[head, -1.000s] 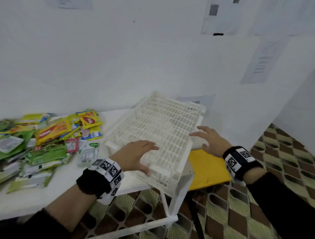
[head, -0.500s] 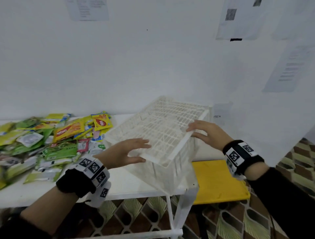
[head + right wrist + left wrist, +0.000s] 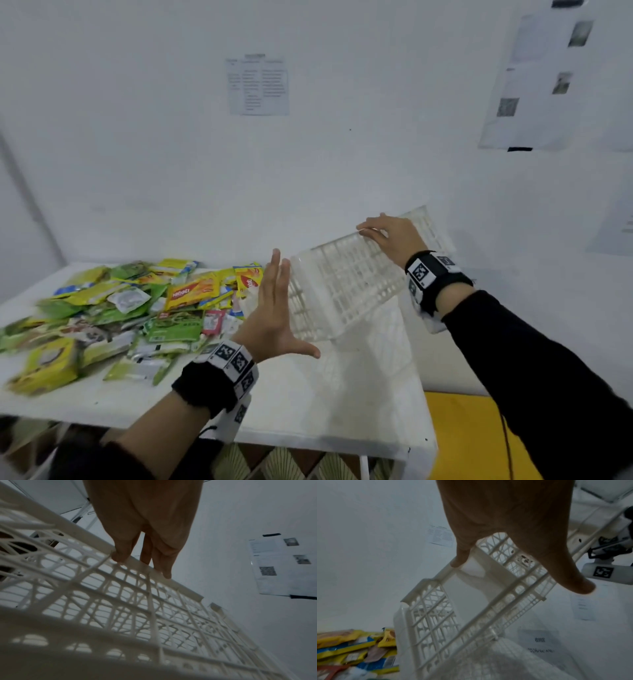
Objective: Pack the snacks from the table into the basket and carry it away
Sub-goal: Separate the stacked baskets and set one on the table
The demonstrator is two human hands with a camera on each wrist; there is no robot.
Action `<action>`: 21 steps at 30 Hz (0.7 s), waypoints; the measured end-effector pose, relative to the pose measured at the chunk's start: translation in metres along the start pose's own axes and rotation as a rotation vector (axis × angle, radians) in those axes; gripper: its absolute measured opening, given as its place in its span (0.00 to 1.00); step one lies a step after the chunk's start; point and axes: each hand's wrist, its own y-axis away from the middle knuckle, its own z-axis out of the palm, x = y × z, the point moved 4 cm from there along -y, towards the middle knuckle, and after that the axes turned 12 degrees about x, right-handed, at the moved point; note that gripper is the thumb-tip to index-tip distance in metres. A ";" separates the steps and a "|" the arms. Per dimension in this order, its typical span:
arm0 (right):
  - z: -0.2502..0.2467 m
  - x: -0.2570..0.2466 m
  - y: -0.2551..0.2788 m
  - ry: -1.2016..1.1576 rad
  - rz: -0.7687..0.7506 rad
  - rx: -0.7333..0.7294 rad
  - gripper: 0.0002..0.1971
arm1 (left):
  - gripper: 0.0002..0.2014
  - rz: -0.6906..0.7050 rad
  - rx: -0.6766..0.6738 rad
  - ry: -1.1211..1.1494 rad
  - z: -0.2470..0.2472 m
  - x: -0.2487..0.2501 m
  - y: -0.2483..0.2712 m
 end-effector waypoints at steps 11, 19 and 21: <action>-0.044 0.026 0.060 -0.027 -0.021 0.220 0.14 | 0.65 0.026 0.142 0.141 -0.032 -0.004 -0.056; -0.065 0.065 0.106 -0.143 0.313 0.460 0.17 | 0.66 -0.359 0.288 0.360 -0.089 -0.027 -0.082; -0.057 0.073 0.110 -0.158 0.400 0.396 0.18 | 0.63 -0.477 0.298 0.403 -0.091 -0.036 -0.077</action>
